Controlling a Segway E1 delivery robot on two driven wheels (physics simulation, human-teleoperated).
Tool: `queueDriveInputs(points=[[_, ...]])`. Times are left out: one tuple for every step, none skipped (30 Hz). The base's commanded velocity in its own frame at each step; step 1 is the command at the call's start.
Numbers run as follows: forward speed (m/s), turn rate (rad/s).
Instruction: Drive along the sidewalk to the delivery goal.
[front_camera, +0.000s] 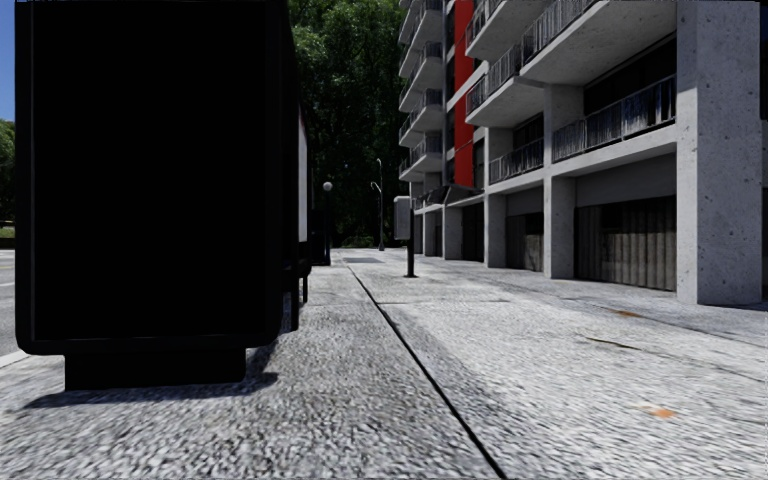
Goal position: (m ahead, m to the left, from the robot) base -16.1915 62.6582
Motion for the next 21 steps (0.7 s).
queueDriveInputs(points=[[2.00, 0.00], [2.00, 0.00], [2.00, 0.00], [2.00, 0.00], [2.00, 0.00], [2.00, 0.00], [2.00, 0.00], [2.00, 0.00], [2.00, 0.00], [2.00, 0.00], [2.00, 0.00], [2.00, 0.00], [2.00, 0.00], [2.00, 0.00], [2.00, 0.00], [2.00, 0.00], [2.00, 0.00], [2.00, 0.00], [2.00, 0.00], [2.00, 0.00], [2.00, 0.00]])
